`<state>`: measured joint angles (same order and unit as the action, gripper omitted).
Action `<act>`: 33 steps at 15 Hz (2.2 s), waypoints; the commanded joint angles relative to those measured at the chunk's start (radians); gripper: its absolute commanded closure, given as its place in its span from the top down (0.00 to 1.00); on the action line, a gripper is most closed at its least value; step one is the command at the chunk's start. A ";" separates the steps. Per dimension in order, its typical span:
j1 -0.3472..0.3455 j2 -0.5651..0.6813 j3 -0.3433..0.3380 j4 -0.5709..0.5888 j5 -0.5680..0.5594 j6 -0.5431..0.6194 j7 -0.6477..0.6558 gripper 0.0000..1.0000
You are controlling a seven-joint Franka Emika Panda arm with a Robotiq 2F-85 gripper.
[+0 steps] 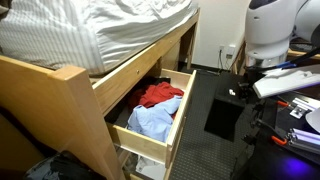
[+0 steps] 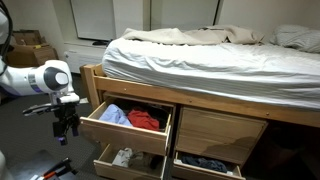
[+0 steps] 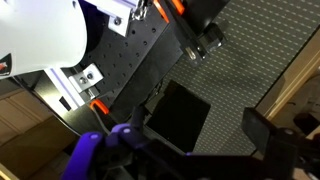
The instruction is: Close the drawer
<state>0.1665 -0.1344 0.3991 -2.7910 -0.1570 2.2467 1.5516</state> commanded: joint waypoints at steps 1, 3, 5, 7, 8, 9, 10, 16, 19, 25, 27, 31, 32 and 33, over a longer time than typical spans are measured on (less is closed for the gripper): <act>0.029 0.004 -0.031 0.002 -0.004 -0.002 0.003 1.00; 0.030 0.014 -0.037 0.005 0.024 0.060 0.084 1.00; 0.001 0.164 -0.039 0.036 -0.081 0.242 0.252 1.00; 0.008 0.250 -0.056 0.049 -0.206 0.361 0.419 1.00; 0.024 0.278 -0.084 0.056 -0.287 0.392 0.502 1.00; 0.013 0.313 -0.087 0.071 -0.374 0.403 0.593 1.00; 0.027 0.363 -0.112 0.093 -0.460 0.412 0.681 1.00; 0.090 0.383 -0.169 0.103 -0.415 0.393 0.654 1.00; 0.081 0.483 -0.183 0.169 -0.528 0.443 0.859 1.00; 0.226 0.631 -0.372 0.162 -0.670 0.696 1.053 1.00; 0.187 0.633 -0.327 0.174 -0.686 0.656 1.056 1.00; 0.228 0.671 -0.379 0.164 -0.687 0.704 1.056 1.00; 0.284 0.656 -0.431 0.169 -0.653 0.731 1.056 1.00; 0.299 0.680 -0.447 0.194 -0.635 0.762 1.056 1.00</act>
<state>0.4016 0.5359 0.0128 -2.6241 -0.8359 2.9520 2.6073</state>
